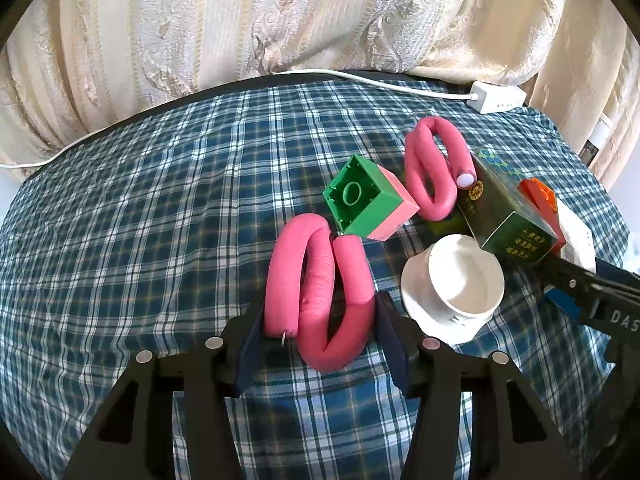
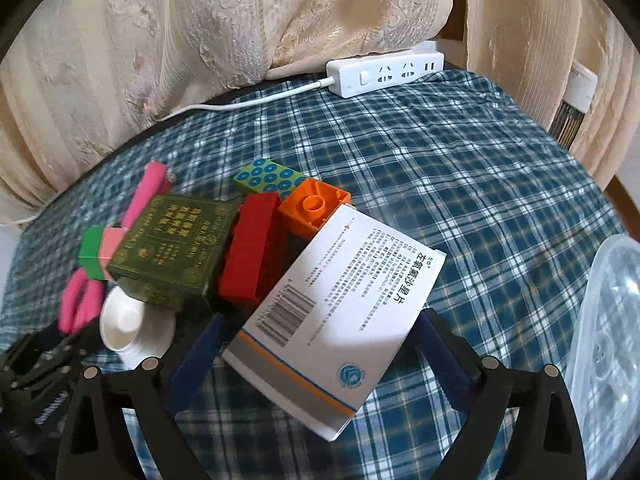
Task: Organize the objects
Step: 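Lift the curler and the medicine box and carry both toward the clear plastic bowl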
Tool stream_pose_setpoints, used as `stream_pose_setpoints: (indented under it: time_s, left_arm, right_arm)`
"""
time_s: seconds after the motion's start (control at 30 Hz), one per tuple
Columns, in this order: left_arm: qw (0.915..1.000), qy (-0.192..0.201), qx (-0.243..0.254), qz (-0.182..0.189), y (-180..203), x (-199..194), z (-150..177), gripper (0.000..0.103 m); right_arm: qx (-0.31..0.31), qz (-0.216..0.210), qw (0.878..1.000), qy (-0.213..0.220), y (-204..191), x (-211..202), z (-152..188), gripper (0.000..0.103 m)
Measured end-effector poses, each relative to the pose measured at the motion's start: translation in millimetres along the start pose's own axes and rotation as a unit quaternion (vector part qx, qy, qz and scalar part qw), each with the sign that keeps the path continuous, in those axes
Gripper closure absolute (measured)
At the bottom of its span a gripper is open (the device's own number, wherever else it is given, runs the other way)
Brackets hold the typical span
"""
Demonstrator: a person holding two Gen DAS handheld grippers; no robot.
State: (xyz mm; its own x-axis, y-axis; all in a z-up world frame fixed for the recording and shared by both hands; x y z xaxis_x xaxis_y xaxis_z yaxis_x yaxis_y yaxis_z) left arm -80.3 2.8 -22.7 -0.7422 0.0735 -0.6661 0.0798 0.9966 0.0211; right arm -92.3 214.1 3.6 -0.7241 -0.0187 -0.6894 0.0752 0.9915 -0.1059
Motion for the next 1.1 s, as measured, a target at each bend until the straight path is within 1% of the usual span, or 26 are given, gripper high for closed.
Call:
stream_pose_setpoints:
  time_s: [0.07, 0.13, 0.27, 0.3, 0.33, 0.37, 0.43, 0.63, 0.73, 0.77, 1.0, 1.1]
  left_arm:
    - [1.0000, 0.002, -0.001, -0.003, -1, 1, 0, 0.045]
    - [1.0000, 0.004, -0.002, -0.008, -2, 3, -2, 0.043]
    - [0.9999, 0.010, 0.002, -0.009, -3, 4, -4, 0.043]
    - [0.9999, 0.011, 0.004, -0.009, -2, 4, -4, 0.043]
    - [0.9999, 0.012, 0.004, -0.006, -2, 4, -4, 0.046]
    - [0.9999, 0.012, 0.003, 0.000, -1, 4, -4, 0.052]
    - [0.9999, 0.012, 0.003, 0.003, 0, 3, -4, 0.052]
    - [0.9999, 0.013, 0.007, 0.003, 4, 1, -3, 0.053]
    - [0.9999, 0.013, 0.006, 0.001, 4, 1, -3, 0.053]
    - [0.9999, 0.012, 0.004, -0.001, 3, 1, -3, 0.053]
    - [0.9998, 0.010, -0.016, -0.008, -3, 1, -2, 0.048]
    - [0.9998, 0.010, -0.014, -0.010, -3, 3, -3, 0.043]
  right_arm:
    - [-0.004, 0.004, 1.000, 0.003, 1, -1, 0, 0.006]
    - [-0.007, 0.009, 1.000, 0.008, 2, -3, 1, 0.011]
    - [-0.006, 0.005, 1.000, 0.014, 6, -9, 4, 0.017]
    - [-0.006, 0.001, 1.000, 0.015, 7, -12, 5, 0.018]
    - [-0.006, -0.002, 1.000, 0.016, 8, -14, 7, 0.020]
    - [-0.007, -0.005, 1.000, 0.016, 9, -18, 9, 0.021]
    - [-0.011, -0.013, 1.000, 0.016, 12, -25, 15, 0.023]
    - [-0.026, -0.019, 0.999, 0.011, 15, -42, 30, 0.022]
    - [-0.020, -0.024, 0.999, 0.014, 16, -46, 28, 0.014]
    - [-0.020, -0.022, 0.999, 0.018, 15, -47, 26, 0.013]
    - [-0.014, -0.008, 1.000, 0.023, 13, -33, 9, 0.013]
    - [-0.009, -0.004, 1.000, 0.015, 15, -22, 8, 0.013]
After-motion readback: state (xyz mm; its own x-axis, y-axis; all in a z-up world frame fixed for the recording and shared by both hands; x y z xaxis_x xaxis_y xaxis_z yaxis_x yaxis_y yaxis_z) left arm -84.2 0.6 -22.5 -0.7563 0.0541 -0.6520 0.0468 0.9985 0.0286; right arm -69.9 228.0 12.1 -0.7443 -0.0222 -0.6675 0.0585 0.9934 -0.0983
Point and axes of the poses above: each gripper's, at about its wrist camera, not at the fingertips, and x roughly the way its jaws point, y to its right, z to its underside, the point moved 4 cm from there along x, roughly the way its jaws point, and after that the axes turned 13 degrees about y, right-handed, at the moved point
